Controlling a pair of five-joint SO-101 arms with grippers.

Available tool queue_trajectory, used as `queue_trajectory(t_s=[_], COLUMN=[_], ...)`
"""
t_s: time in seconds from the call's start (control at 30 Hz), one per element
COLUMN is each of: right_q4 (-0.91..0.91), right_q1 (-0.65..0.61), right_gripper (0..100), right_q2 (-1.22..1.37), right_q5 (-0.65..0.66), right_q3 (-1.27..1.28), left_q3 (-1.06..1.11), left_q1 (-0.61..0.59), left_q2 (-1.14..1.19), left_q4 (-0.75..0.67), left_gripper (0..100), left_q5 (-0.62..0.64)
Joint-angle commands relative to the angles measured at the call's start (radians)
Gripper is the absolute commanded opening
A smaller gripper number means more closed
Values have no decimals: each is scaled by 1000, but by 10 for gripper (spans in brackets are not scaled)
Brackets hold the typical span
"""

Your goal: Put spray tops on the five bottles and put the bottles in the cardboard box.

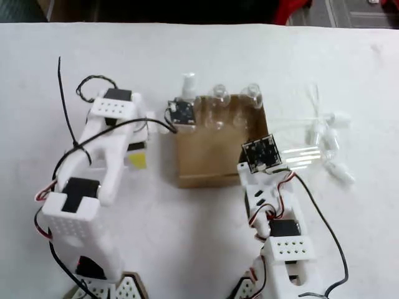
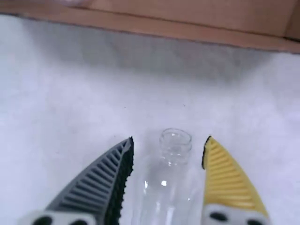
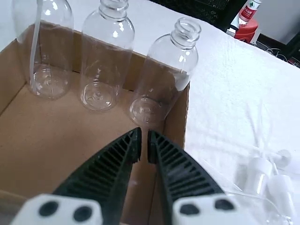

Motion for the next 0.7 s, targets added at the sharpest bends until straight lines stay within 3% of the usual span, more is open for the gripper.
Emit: queue_trajectory(t_s=[0.0, 0.5, 0.6, 0.67], right_q4=[-19, -19, -19, -19], right_q1=[-2, -2, -2, -2], right_gripper=[18, 18, 18, 18], right_q2=[2, 2, 2, 2], right_q5=[12, 12, 12, 12], right_q3=[-6, -6, -6, -6], left_q3=[-5, 89, 58, 21], left_q1=[-7, -2, -1, -1], left_q2=[-2, -15, -33, -58], left_q4=[-14, -89, -57, -8], left_gripper=[229, 123, 31, 29], left_q5=[-34, -81, -80, -78])
